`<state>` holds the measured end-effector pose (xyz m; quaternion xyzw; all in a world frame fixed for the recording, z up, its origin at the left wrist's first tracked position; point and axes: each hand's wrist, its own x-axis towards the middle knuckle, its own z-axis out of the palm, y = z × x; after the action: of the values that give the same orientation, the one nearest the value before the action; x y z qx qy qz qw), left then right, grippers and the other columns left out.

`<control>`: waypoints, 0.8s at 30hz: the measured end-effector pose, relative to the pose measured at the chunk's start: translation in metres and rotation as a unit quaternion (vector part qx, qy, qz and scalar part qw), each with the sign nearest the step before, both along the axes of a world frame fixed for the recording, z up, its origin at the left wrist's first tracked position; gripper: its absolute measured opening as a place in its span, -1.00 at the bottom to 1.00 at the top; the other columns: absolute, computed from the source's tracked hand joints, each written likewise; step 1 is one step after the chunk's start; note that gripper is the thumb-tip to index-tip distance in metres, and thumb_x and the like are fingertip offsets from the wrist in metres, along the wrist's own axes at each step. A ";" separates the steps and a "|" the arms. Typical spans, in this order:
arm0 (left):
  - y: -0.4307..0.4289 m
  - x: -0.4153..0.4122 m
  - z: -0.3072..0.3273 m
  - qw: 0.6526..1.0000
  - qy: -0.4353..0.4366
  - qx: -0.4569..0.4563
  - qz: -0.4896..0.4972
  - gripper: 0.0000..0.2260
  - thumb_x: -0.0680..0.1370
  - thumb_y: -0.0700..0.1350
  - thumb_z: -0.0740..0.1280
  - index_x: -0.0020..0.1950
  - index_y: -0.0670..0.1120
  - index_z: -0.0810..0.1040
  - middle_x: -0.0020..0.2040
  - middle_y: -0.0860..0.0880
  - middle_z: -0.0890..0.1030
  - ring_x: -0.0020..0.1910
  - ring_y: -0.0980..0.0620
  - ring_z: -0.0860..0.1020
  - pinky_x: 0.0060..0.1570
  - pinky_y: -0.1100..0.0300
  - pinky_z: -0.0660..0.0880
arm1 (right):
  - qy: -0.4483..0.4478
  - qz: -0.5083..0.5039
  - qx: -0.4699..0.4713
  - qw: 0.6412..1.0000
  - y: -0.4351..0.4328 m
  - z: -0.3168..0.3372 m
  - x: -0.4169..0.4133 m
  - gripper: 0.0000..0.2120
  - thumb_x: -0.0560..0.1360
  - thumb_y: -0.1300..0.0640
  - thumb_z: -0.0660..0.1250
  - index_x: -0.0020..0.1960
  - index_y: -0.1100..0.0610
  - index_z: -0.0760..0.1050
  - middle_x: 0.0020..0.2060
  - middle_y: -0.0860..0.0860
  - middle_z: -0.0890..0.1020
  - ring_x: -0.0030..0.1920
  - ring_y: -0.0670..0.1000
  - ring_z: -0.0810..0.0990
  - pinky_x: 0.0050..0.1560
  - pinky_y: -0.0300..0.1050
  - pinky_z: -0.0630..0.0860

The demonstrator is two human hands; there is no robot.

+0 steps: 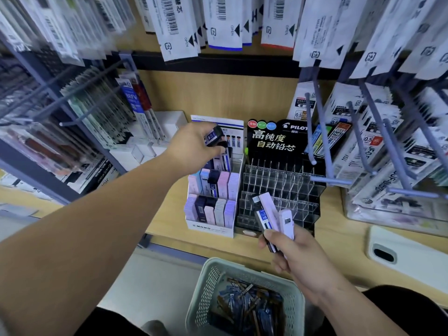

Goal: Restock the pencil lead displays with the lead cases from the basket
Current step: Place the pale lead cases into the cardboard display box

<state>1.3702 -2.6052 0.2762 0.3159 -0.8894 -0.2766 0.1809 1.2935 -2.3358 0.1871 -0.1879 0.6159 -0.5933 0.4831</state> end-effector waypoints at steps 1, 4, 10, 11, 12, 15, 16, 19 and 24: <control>0.000 -0.002 -0.003 1.000 -0.008 -0.025 -0.005 -0.88 0.50 -0.11 0.48 -0.06 -0.10 0.60 -0.24 0.01 0.62 -0.29 0.05 0.54 -0.28 0.12 0.46 | 0.000 0.001 -0.001 1.000 -0.001 0.000 0.000 -0.86 0.55 0.11 0.39 0.00 0.19 0.61 -0.21 0.16 0.61 -0.49 -0.01 0.29 -0.35 -0.09 0.40; 0.000 -0.005 -0.010 0.997 -0.028 -0.069 -0.023 -0.88 0.50 -0.10 0.48 -0.07 -0.11 0.61 -0.20 -0.05 0.63 -0.20 -0.08 0.55 -0.25 0.11 0.45 | -0.001 0.001 0.001 1.000 -0.003 0.000 0.000 -0.85 0.52 0.06 0.41 -0.05 0.15 0.62 -0.23 0.16 0.61 -0.49 0.00 0.30 -0.35 -0.08 0.39; -0.002 -0.010 -0.015 0.992 -0.029 -0.115 -0.050 -0.84 0.47 -0.12 0.51 -0.14 -0.17 0.58 -0.24 -0.07 0.55 -0.21 -0.12 0.50 -0.26 0.10 0.37 | 0.001 -0.003 -0.003 1.000 -0.001 0.002 -0.001 -0.88 0.60 0.21 0.32 0.08 0.24 0.57 -0.21 0.09 0.65 -0.49 -0.01 0.28 -0.38 -0.12 0.39; -0.003 -0.010 -0.017 0.992 -0.032 -0.110 -0.044 -0.84 0.48 -0.10 0.50 -0.12 -0.16 0.59 -0.24 -0.08 0.58 -0.21 -0.13 0.51 -0.26 0.08 0.43 | 0.003 -0.004 -0.001 1.000 -0.001 0.002 -0.002 -0.88 0.60 0.21 0.32 0.08 0.25 0.57 -0.21 0.09 0.65 -0.49 -0.01 0.28 -0.38 -0.12 0.39; -0.003 -0.010 -0.018 0.993 -0.032 -0.106 -0.039 -0.85 0.48 -0.09 0.50 -0.10 -0.15 0.61 -0.24 -0.08 0.61 -0.21 -0.13 0.53 -0.25 0.06 0.47 | 0.005 -0.004 0.002 1.000 -0.001 0.001 -0.002 -0.87 0.60 0.20 0.32 0.07 0.25 0.57 -0.20 0.09 0.65 -0.49 -0.01 0.28 -0.37 -0.12 0.39; -0.004 -0.009 -0.019 0.994 -0.024 -0.103 -0.029 -0.84 0.48 -0.09 0.50 -0.03 -0.14 0.64 -0.21 -0.08 0.64 -0.20 -0.12 0.55 -0.23 0.08 0.49 | 0.010 0.001 0.006 1.000 0.001 0.000 -0.003 -0.87 0.61 0.18 0.33 0.06 0.25 0.57 -0.20 0.09 0.65 -0.49 0.00 0.30 -0.35 -0.14 0.40; -0.004 -0.009 -0.019 0.994 -0.023 -0.107 -0.029 -0.83 0.49 -0.08 0.50 0.00 -0.14 0.65 -0.20 -0.08 0.65 -0.20 -0.11 0.54 -0.24 0.10 0.46 | 0.011 0.003 0.005 1.000 0.001 0.000 -0.003 -0.87 0.61 0.18 0.33 0.06 0.25 0.57 -0.20 0.08 0.65 -0.49 0.00 0.30 -0.34 -0.14 0.41; -0.005 -0.008 -0.016 0.991 -0.024 -0.124 -0.042 -0.86 0.49 -0.09 0.49 -0.02 -0.12 0.65 -0.22 -0.04 0.62 -0.21 -0.08 0.52 -0.28 0.16 0.32 | 0.010 0.007 0.006 1.000 0.001 0.000 -0.003 -0.87 0.62 0.19 0.33 0.07 0.25 0.57 -0.21 0.07 0.65 -0.48 -0.01 0.30 -0.34 -0.15 0.41; -0.005 -0.006 -0.019 0.986 -0.041 -0.150 -0.064 -0.85 0.50 -0.09 0.48 -0.03 -0.14 0.61 -0.23 -0.06 0.60 -0.21 -0.12 0.52 -0.26 0.08 0.43 | 0.007 0.009 0.010 1.000 0.000 0.001 -0.002 -0.85 0.61 0.16 0.33 0.11 0.22 0.57 -0.20 0.06 0.66 -0.47 -0.01 0.30 -0.33 -0.19 0.42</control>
<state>1.3643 -2.6101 0.2569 0.2382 -0.9460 -0.1375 0.1717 1.2917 -2.3360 0.1878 -0.1924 0.6239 -0.5813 0.4856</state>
